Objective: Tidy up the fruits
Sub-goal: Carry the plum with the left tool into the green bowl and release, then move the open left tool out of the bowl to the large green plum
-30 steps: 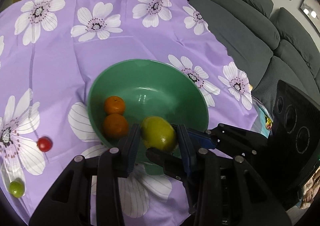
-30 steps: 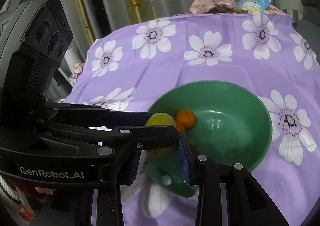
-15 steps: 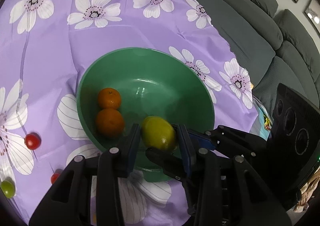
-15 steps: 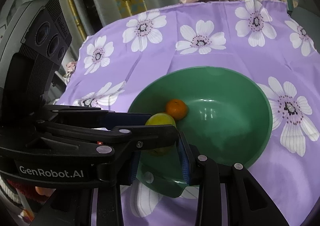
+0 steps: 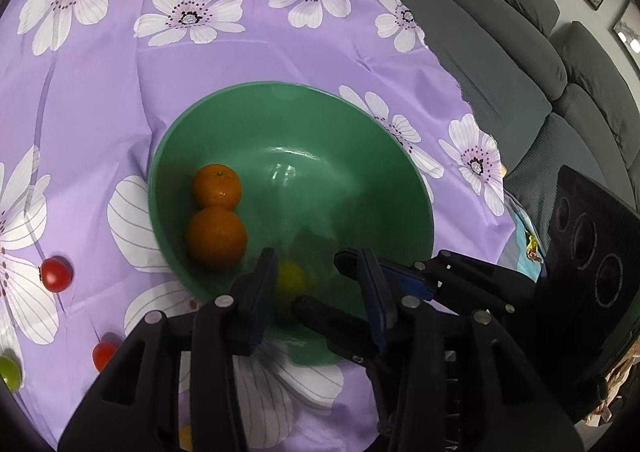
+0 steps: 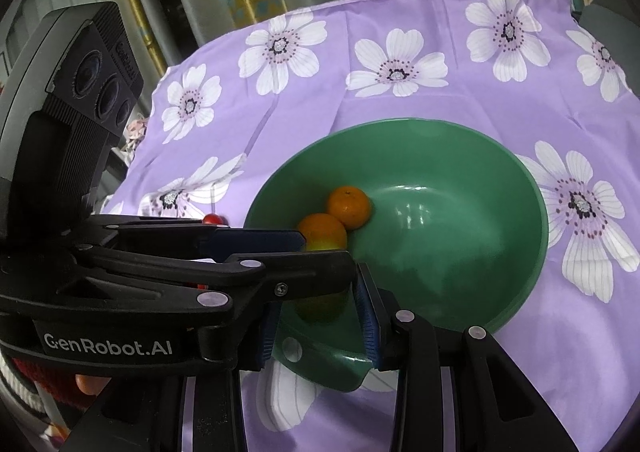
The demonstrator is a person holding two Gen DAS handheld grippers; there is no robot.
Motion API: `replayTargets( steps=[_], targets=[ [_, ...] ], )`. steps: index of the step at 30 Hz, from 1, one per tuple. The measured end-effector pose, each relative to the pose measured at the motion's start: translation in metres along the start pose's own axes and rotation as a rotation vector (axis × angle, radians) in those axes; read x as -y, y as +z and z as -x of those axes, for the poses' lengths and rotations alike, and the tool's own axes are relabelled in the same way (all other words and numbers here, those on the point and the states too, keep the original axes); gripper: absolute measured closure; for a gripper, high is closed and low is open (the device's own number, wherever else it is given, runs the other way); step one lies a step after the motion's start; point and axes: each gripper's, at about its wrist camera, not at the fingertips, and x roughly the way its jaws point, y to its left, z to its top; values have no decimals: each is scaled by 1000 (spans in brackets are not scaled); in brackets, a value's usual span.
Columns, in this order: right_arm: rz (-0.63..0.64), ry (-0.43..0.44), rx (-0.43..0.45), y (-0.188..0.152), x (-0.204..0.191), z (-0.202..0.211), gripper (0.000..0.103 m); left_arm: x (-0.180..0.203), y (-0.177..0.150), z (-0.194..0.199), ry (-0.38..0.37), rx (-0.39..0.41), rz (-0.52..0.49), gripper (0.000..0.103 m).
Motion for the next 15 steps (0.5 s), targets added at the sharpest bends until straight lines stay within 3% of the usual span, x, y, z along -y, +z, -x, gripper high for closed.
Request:
replayTargets(
  steps=[7, 15],
  targets=[
    [-10, -11, 16, -2, 1, 8, 65, -4, -1, 16, -6, 47, 8, 58],
    [-35, -17, 44, -2, 7, 20, 65, -16, -18, 50, 78, 117, 18, 52]
  ],
)
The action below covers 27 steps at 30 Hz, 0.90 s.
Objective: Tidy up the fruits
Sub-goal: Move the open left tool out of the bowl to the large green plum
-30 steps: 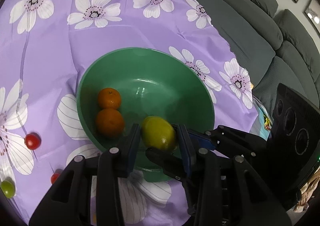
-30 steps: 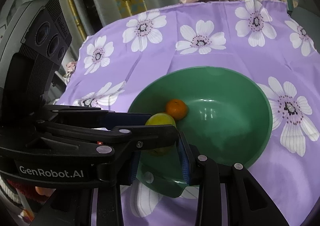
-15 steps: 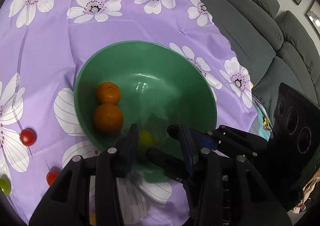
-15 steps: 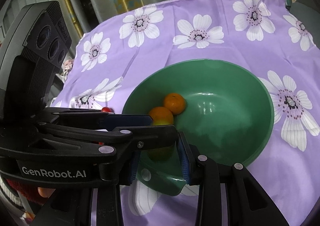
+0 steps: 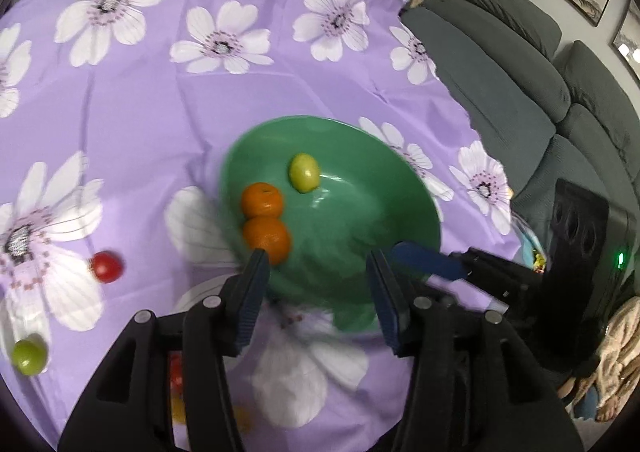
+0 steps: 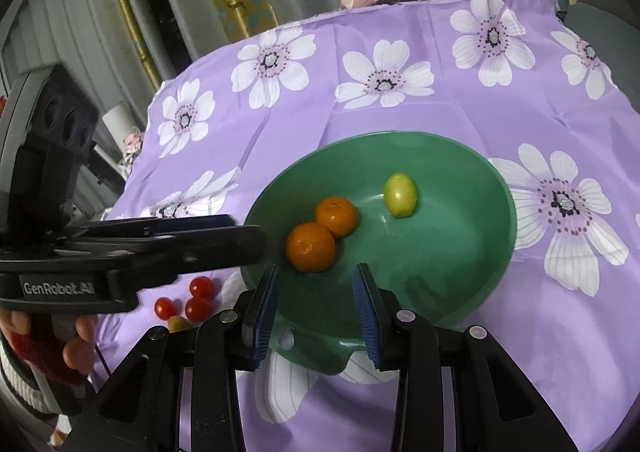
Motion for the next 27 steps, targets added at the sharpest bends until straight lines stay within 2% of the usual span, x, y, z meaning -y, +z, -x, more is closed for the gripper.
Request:
replayTargets(
  steps=[5, 8, 10, 13, 16, 19, 22, 27],
  targets=[
    [-11, 0, 9, 1, 1, 4, 65, -12, -16, 18, 72, 22, -5, 52],
    [-8, 19, 14, 0, -3, 8, 64, -21, -30, 26, 111, 18, -13, 48],
    [1, 22, 14, 0, -7, 9, 60, -31, -41, 30, 139, 5, -17, 47],
    [27, 35, 12, -1, -17, 10, 58, -51, -60, 40, 184, -9, 23, 46],
    [54, 52, 7, -2, -28, 9, 58, -71, -74, 53, 191, -7, 86, 42],
    [90, 83, 2, -2, -42, 7, 57, -89, -85, 71, 162, 22, 164, 34],
    [127, 113, -6, -4, -59, 4, 49, -104, -94, 90, 132, 74, 250, 30],
    [186, 155, -45, -10, -86, -6, 49, -113, -108, 118, 167, 197, 323, 27]
  ],
)
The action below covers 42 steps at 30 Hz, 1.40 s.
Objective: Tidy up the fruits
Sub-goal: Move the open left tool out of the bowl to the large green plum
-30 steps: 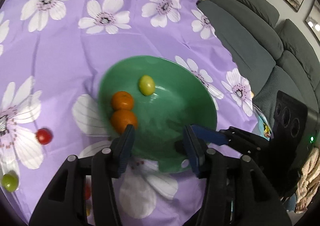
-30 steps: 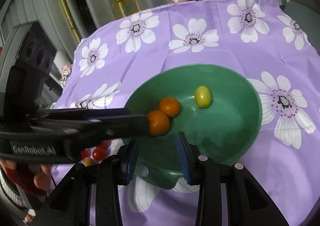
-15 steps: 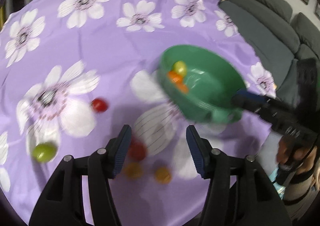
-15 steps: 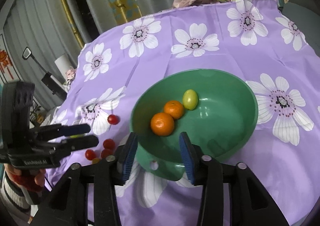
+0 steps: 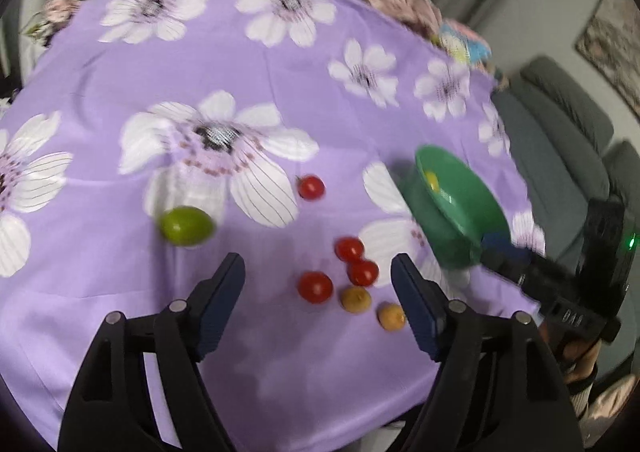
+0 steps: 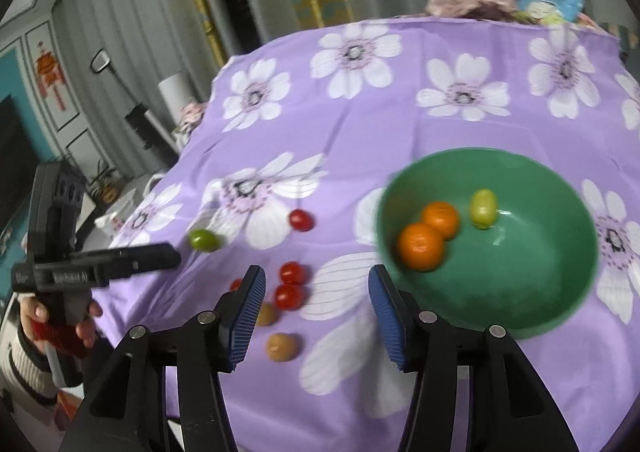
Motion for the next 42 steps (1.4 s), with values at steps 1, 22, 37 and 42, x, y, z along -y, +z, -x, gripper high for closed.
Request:
replayTargets(
  steps=[1, 22, 37, 42],
  targets=[
    [7, 4, -5, 0, -3, -1, 49, -2, -1, 4, 1, 22, 6, 27],
    [124, 90, -178, -3, -65, -69, 49, -56, -1, 1, -20, -41, 75, 28],
    [183, 184, -278, 15, -96, -130, 49, -73, 32, -30, 86, -141, -120, 45],
    [194, 197, -309, 20, -98, -148, 49, -73, 40, -39, 110, -180, -232, 48]
  ],
)
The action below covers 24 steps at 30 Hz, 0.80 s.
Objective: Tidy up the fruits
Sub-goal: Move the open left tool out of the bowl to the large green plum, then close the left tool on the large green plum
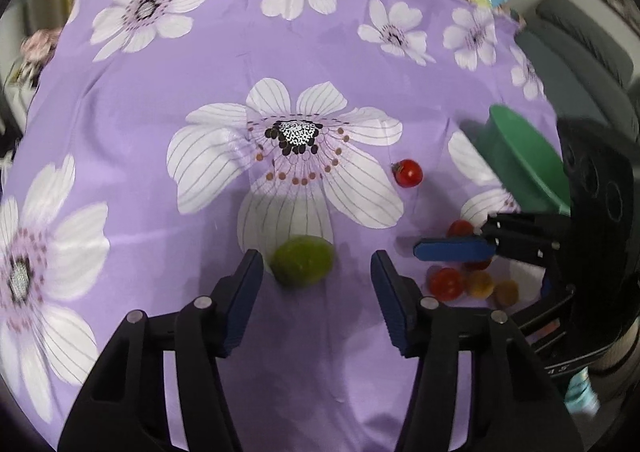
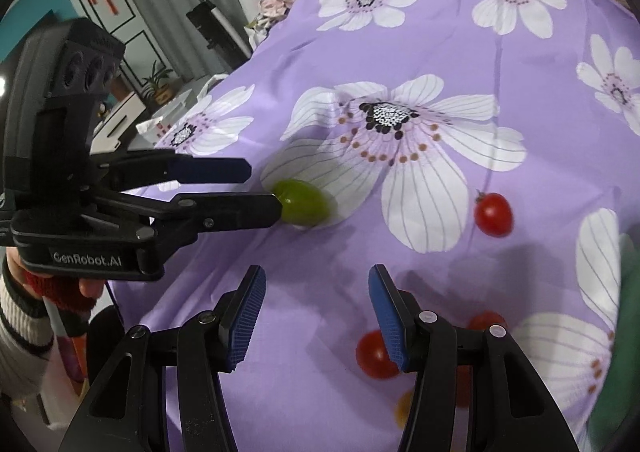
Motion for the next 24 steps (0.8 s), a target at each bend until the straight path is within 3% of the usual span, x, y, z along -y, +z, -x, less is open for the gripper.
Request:
replayTargets(
  steps=[6, 14, 20, 24],
  targets=[
    [34, -3, -33, 9, -1, -14, 49, -3, 9, -7, -15, -25, -59, 49],
    [114, -3, -68, 23, -8, -32, 49, -3, 17, -18, -43, -85, -140, 58],
    [168, 24, -87, 32, -12, -46, 49, 1, 20, -25, -39, -145, -223, 60],
    [190, 58, -104, 36, -13, -55, 49, -2, 20, -29, -61, -169, -226, 64]
  ],
)
